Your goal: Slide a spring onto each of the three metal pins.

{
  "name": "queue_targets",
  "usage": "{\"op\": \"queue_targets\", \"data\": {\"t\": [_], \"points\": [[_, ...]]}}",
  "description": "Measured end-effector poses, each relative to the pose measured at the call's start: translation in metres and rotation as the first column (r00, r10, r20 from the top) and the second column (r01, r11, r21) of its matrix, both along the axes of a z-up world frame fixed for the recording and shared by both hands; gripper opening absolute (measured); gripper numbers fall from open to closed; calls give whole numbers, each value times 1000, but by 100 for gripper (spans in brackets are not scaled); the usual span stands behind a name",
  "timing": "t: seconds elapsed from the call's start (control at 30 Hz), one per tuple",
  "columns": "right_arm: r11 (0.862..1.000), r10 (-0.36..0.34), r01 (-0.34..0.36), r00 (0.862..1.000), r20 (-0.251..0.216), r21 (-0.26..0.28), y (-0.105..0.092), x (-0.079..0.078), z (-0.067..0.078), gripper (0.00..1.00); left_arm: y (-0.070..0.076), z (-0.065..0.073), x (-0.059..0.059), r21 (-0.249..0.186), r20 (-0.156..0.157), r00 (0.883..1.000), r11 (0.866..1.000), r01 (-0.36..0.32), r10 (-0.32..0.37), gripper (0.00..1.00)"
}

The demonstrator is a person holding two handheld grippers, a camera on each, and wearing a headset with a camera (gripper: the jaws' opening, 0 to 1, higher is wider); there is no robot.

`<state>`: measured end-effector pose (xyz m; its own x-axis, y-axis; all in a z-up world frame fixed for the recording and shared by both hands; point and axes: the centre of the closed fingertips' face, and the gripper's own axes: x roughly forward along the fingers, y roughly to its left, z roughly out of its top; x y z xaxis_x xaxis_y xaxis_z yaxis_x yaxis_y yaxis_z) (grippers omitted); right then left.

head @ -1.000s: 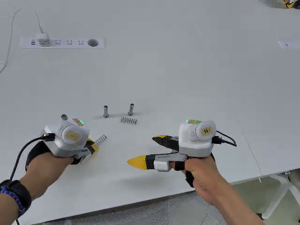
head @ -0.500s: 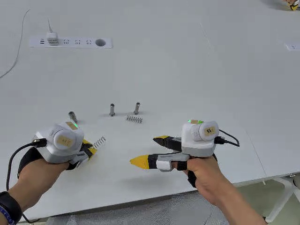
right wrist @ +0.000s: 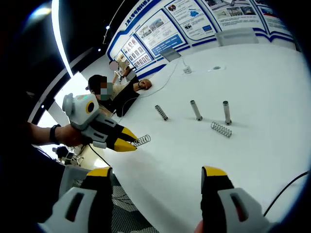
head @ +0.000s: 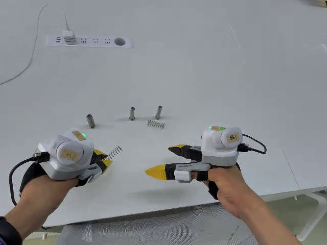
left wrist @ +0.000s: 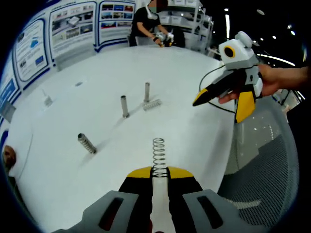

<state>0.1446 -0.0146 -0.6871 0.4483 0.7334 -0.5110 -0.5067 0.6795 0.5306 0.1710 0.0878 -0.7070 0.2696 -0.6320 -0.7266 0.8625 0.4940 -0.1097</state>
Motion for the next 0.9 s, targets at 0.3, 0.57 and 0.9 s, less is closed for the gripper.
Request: {"op": "queue_targets", "data": {"t": [0.3, 0.57, 0.9], "points": [[999, 19, -19, 1000, 3, 47, 14, 0, 6, 70, 1, 17, -3, -17, 23, 1000, 1000, 18, -18, 10], [993, 24, -25, 1000, 14, 114, 25, 3, 19, 63, -16, 36, -7, -33, 73, 995, 996, 77, -75, 10], [977, 6, -9, 1000, 18, 212, 30, 9, 38, 50, -35, 50, -10, -64, 94, 989, 990, 123, -117, 10]]}}
